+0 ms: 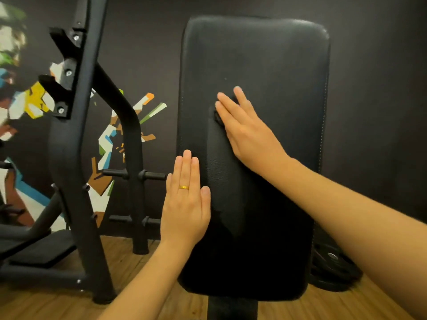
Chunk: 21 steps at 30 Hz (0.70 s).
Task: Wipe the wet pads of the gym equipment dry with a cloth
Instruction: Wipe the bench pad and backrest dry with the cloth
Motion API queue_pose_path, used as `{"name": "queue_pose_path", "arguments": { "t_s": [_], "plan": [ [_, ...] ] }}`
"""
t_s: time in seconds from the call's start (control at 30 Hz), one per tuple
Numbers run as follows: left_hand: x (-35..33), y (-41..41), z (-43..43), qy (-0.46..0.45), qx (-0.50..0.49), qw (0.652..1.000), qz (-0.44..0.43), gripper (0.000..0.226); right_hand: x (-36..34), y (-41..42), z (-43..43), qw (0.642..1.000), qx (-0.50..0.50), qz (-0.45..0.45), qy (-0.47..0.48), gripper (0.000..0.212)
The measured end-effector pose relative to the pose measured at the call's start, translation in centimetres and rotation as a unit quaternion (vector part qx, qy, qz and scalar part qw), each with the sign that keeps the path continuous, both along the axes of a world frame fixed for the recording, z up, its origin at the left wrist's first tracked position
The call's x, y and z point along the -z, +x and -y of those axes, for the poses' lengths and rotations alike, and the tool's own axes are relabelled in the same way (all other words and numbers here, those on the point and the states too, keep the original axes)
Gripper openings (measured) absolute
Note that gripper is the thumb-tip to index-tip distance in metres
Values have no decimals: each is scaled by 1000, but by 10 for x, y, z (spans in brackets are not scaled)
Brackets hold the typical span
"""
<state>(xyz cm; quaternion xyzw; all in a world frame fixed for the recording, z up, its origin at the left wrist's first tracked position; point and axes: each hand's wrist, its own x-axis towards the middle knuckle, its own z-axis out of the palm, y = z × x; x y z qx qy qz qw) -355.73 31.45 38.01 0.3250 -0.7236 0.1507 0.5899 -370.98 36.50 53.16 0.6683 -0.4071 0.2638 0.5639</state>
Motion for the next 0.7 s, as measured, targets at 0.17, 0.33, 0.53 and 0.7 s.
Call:
{"name": "queue_pose_path", "arguments": {
  "t_s": [0.17,0.33,0.53,0.7],
  "plan": [
    [1,-1,0,2,-2,1000,-3,61,-25,25,11,994,19,-107,19,57],
    [0,0,-2,-4,4,1000,-3,60,-3,-24,-12,998,43,-52,-11,54],
    [1,1,0,-11,5,1000,0,61,75,-77,-60,996,50,74,-6,60],
    [2,1,1,-13,13,1000,-6,61,100,-75,-59,997,50,61,19,58]
  ]
}}
